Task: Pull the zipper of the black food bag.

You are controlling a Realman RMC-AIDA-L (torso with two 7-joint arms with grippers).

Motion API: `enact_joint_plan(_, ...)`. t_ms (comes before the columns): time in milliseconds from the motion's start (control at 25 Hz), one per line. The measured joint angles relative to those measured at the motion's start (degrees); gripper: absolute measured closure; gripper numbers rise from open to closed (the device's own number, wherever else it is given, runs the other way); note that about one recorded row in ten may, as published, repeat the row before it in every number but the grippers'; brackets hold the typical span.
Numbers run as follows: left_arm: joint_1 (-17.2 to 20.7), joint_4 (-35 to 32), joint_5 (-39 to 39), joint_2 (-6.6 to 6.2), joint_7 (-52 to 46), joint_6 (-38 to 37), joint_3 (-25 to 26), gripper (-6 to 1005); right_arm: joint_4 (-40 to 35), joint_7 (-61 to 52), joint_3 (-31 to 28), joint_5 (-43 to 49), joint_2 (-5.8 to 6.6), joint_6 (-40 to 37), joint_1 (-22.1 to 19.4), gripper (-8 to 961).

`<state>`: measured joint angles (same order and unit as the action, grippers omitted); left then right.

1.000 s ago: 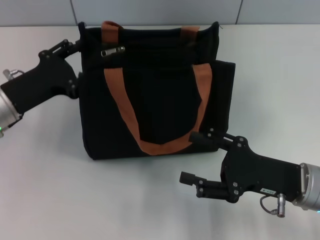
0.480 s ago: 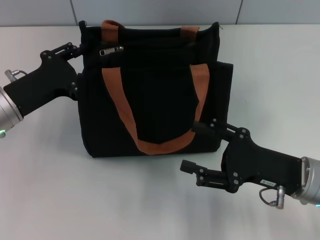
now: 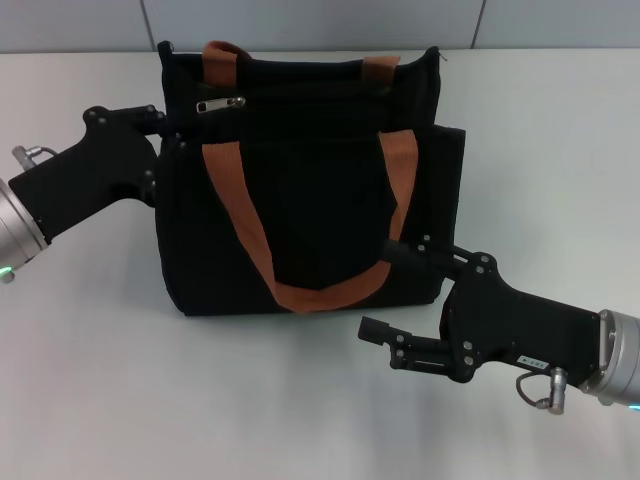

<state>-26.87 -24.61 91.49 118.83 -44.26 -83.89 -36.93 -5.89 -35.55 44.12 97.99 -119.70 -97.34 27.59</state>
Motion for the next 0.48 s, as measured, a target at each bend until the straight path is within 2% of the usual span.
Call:
enact_joint_plan(400,-0.5,0.0,0.0,0.0,-8.12,-1.25,-0.07,978,0.55,-0.91,-2.09,0.01,0.08,-4.26,-1.16,134)
enact_joint_plan(480,-0.58,0.0,0.0,0.0,-9.44,-1.63,-0.27,977,0.74,-2.26,-3.08,0.01,0.22,-5.78,-1.43,134)
